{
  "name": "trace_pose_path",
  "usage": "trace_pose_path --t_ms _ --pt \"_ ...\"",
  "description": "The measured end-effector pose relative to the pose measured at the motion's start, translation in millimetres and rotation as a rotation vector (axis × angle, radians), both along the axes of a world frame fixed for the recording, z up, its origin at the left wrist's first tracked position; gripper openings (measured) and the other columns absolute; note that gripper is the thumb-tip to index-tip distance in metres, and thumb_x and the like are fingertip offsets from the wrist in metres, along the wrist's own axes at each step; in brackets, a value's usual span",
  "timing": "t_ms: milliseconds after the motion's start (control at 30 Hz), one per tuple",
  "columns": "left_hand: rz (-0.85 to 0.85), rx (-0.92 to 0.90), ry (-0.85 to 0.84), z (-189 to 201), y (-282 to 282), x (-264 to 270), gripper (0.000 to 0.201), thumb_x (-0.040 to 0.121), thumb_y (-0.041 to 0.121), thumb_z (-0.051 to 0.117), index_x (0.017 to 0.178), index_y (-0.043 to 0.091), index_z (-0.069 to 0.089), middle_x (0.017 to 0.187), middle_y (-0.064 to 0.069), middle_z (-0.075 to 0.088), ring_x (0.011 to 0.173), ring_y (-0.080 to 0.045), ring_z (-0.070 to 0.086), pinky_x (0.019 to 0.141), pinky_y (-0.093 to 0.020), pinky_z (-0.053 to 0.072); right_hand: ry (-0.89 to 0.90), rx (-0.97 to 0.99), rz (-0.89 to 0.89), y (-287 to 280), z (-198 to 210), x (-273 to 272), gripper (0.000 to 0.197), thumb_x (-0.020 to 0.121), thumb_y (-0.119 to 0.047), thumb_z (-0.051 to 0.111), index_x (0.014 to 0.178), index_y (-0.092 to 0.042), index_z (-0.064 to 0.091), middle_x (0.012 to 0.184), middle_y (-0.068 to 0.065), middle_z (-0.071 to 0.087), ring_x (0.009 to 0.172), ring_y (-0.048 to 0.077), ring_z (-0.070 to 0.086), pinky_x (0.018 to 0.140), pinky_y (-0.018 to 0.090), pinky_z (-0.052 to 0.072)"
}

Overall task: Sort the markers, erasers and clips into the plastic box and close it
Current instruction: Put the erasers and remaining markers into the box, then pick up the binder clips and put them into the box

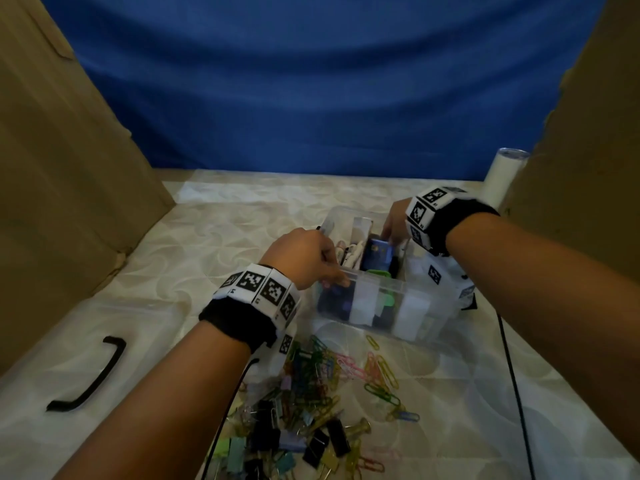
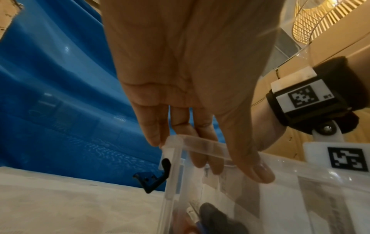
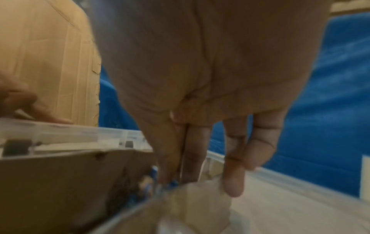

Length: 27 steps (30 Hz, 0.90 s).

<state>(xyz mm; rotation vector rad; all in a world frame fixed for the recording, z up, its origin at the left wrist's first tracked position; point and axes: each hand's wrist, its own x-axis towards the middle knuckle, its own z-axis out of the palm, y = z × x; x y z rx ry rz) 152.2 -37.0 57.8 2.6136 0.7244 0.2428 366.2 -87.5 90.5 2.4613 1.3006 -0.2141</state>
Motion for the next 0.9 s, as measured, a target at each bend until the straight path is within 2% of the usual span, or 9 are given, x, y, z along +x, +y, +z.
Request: trace_pose_path --t_ms 133,233,333,400,500,567,733,833,900 --pt "0.002 0.0 0.005 -0.6 0.2 0.3 0.028 0.062 0.048 0.081 0.064 0.023 0.068 0.063 0.007 0.064 0.064 -0.008 0.058 0.049 -0.022 0.034 -0.121 -0.111 0.115 9.0 -13.3 13.6 0.049 0.072 -0.029 0.077 0.119 -0.035 0.064 0.121 0.0 0.067 0.104 0.025 0.064 0.092 0.042 0.053" --pt "0.001 0.015 0.008 -0.1 0.4 1.2 0.029 0.062 0.048 0.081 0.066 0.02 0.071 0.063 0.007 0.065 0.064 -0.008 0.058 0.049 -0.022 0.033 -0.168 -0.154 0.129 5.5 -15.4 10.5 0.051 0.072 -0.032 0.077 0.121 -0.033 0.063 0.118 -0.003 0.066 0.104 0.024 0.063 0.092 0.041 0.052" --pt "0.004 0.025 0.015 -0.2 1.0 2.4 0.031 0.061 0.048 0.081 0.068 0.019 0.072 0.063 0.007 0.065 0.065 -0.01 0.059 0.051 -0.023 0.035 -0.168 -0.204 0.155 -0.5 -14.9 8.8 0.05 0.075 -0.038 0.074 0.123 -0.036 0.06 0.118 -0.008 0.064 0.102 0.021 0.062 0.088 0.035 0.052" --pt "0.006 0.034 0.022 0.3 0.6 2.3 0.03 0.062 0.047 0.081 0.068 0.019 0.071 0.063 0.007 0.063 0.067 -0.012 0.059 0.052 -0.024 0.037 -0.125 -0.204 0.146 -11.3 -2.7 -4.9 0.044 0.082 -0.033 0.069 0.124 -0.037 0.06 0.114 -0.009 0.062 0.099 0.017 0.059 0.084 0.03 0.05" --pt "0.0 0.039 0.038 2.9 -1.0 1.3 0.029 0.062 0.047 0.081 0.068 0.019 0.072 0.06 0.009 0.06 0.065 -0.011 0.057 0.051 -0.023 0.036 0.035 -0.173 0.081 -16.7 4.7 -14.2 0.037 0.085 -0.02 0.065 0.122 -0.015 0.065 0.118 0.01 0.065 0.091 0.019 0.053 0.082 0.03 0.045" --pt "0.002 0.034 0.046 4.6 -2.0 0.6 0.028 0.062 0.046 0.081 0.068 0.02 0.072 0.061 0.009 0.062 0.065 -0.009 0.057 0.051 -0.023 0.036 0.034 -0.152 0.088 -12.3 5.7 -16.2 0.038 0.085 -0.02 0.065 0.121 -0.01 0.065 0.12 0.013 0.065 0.091 0.02 0.053 0.085 0.031 0.047" --pt "0.003 0.043 0.043 7.1 -8.4 -3.4 0.023 0.069 0.044 0.078 0.069 0.022 0.071 0.058 0.012 0.061 0.06 -0.001 0.053 0.051 -0.021 0.033 -0.117 -0.143 0.207 -3.2 -22.0 26.7 0.042 0.076 -0.029 0.07 0.118 -0.027 0.066 0.126 -0.001 0.063 0.105 0.022 0.061 0.095 0.04 0.05" --pt "-0.012 0.046 0.046 6.1 -12.2 -9.9 0.022 0.072 0.042 0.077 0.08 0.022 0.073 0.076 0.007 0.067 0.076 -0.01 0.06 0.06 -0.022 0.039 -0.079 0.066 0.174 -40.6 8.9 -27.9 0.046 0.08 -0.025 0.07 0.124 -0.025 0.061 0.135 0.0 0.055 0.118 0.026 0.056 0.1 0.04 0.046" --pt "-0.036 0.048 0.002 4.2 -8.9 -20.9 0.029 0.074 0.04 0.076 0.097 0.023 0.073 0.103 0.0 0.066 0.098 -0.017 0.06 0.079 -0.026 0.044 0.006 0.219 0.143 -64.9 28.8 -62.5 0.041 0.09 -0.026 0.059 0.13 -0.019 0.056 0.141 0.006 0.05 0.126 0.028 0.049 0.104 0.037 0.04"
